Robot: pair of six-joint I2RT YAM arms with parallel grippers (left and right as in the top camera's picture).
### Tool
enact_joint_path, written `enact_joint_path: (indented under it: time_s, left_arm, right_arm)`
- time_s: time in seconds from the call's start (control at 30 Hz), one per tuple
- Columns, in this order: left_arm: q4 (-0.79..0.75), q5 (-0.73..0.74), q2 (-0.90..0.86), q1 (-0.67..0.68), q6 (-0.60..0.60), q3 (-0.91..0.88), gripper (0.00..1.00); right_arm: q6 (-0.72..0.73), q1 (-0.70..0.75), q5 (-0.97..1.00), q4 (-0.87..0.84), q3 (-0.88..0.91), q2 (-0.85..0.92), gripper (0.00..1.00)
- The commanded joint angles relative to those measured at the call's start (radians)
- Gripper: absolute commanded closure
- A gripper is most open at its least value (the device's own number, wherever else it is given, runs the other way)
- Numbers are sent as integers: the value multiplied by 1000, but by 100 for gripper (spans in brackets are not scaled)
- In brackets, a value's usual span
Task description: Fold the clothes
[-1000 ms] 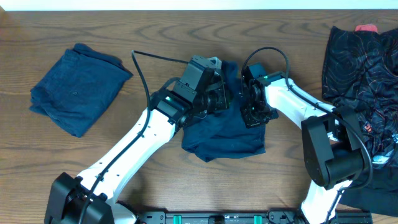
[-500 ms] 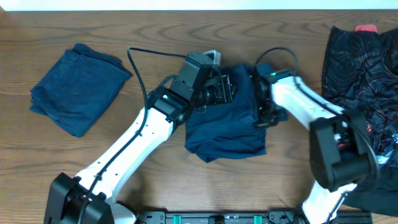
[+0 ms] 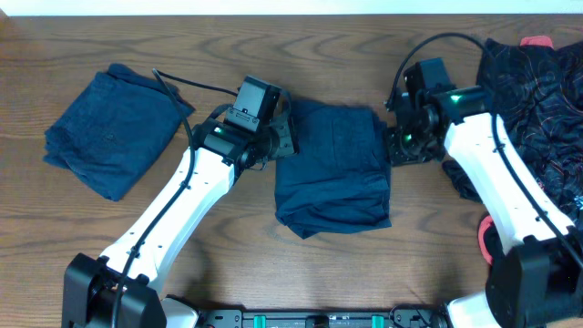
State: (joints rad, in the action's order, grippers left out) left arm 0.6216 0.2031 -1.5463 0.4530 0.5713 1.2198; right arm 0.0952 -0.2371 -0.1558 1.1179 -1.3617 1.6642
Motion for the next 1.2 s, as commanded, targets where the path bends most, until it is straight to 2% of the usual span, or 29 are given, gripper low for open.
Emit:
enact_joint_path:
  time_s: [0.0,0.2,0.63,0.67,0.8,0.93,1.0,1.17]
  left_arm:
    - [30,-33,20,0,-44,18,45]
    - [34,-33,19,0,-44,5,45]
    - [37,-32,19,0,-44,5,44]
    - [37,-32,19,0,-44,5,44]
    - [42,-32,19,0,-44,5,45]
    - [48,-32,19,0,-44,5,45]
    - [51,-32,19,0,-44,5,45]
    - [51,-33,19,0,-44,5,44]
  right_arm:
    - [52,-7,-69,-9,75,29,71]
    - [135,-7,-81,-149,190,31,56]
    - [191,-42,-196,-378,349,31,55]
    - [195,-47,-193,-382,350,31,58]
    - [197,-59,-193,-389,350,31,99]
    - [194,-58,-252,-388,344,30,99]
    - [148,-58,-338,-380,317,28,99]
    - [111,-59,-485,-225,159,26,99]
